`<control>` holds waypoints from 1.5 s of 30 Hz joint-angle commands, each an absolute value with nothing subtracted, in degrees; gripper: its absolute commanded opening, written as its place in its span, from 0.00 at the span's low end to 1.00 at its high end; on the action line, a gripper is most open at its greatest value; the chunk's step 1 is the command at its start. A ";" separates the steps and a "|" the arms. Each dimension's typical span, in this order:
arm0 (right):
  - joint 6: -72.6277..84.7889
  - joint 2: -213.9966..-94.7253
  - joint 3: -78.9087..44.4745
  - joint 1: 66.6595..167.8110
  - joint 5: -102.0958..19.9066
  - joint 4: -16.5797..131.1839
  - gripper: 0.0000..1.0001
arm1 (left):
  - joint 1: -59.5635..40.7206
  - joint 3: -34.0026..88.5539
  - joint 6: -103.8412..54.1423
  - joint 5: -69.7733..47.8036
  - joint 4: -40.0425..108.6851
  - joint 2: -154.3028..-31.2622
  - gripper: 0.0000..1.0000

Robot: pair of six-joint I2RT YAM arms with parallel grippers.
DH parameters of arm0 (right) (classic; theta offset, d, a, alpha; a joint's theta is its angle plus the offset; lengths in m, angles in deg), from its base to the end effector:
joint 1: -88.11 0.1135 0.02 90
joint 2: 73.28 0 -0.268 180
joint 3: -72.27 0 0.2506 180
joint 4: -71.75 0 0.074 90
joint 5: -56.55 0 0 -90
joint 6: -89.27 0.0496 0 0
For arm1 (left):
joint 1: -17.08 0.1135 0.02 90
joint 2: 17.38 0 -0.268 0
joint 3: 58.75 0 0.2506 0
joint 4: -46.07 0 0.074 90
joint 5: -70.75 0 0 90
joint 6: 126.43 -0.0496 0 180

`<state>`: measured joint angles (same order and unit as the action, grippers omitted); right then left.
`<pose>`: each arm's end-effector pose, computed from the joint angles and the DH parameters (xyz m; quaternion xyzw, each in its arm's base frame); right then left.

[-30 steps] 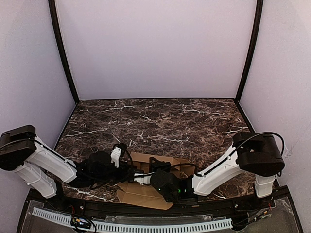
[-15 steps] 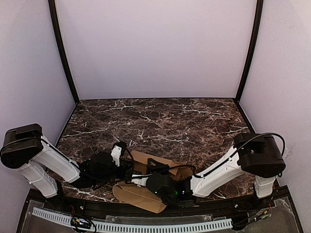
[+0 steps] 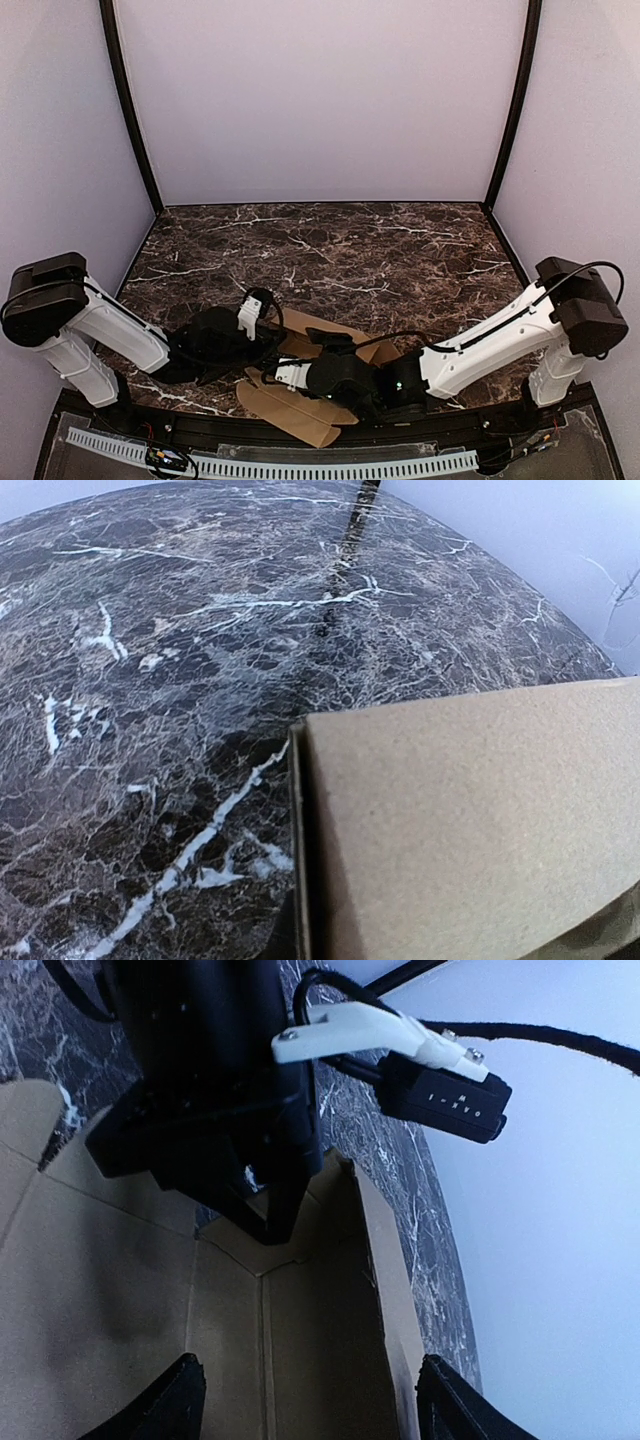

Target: Fold the paper box

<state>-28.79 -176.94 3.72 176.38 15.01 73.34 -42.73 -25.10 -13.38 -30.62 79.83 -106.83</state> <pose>0.0485 0.3761 0.1708 -0.5801 0.5887 -0.0964 0.5546 0.1452 -0.2301 0.1282 0.2076 0.8005 -0.3064 0.4713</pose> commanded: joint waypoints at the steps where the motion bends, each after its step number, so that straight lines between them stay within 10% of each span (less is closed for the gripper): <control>1: -17.93 -170.44 4.97 177.15 6.81 66.01 0.74 | -43.16 -22.84 -16.20 -29.13 77.10 -106.14 0.01; 17: -5.93 -148.55 11.89 174.65 -10.40 58.80 0.82 | -43.17 -17.42 -24.06 -28.38 67.28 -106.72 0.01; 34: 12.39 -152.83 16.13 156.05 -26.44 75.00 0.00 | -43.13 -13.62 -30.92 -23.27 67.66 -113.30 0.01; 45: 17.69 -165.62 12.76 153.94 -30.20 85.66 0.00 | -43.14 -14.00 -28.96 -23.42 69.50 -114.92 0.01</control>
<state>15.21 -162.58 15.15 154.30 -28.15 79.77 -42.93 -13.74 -29.88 -24.17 70.28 -113.60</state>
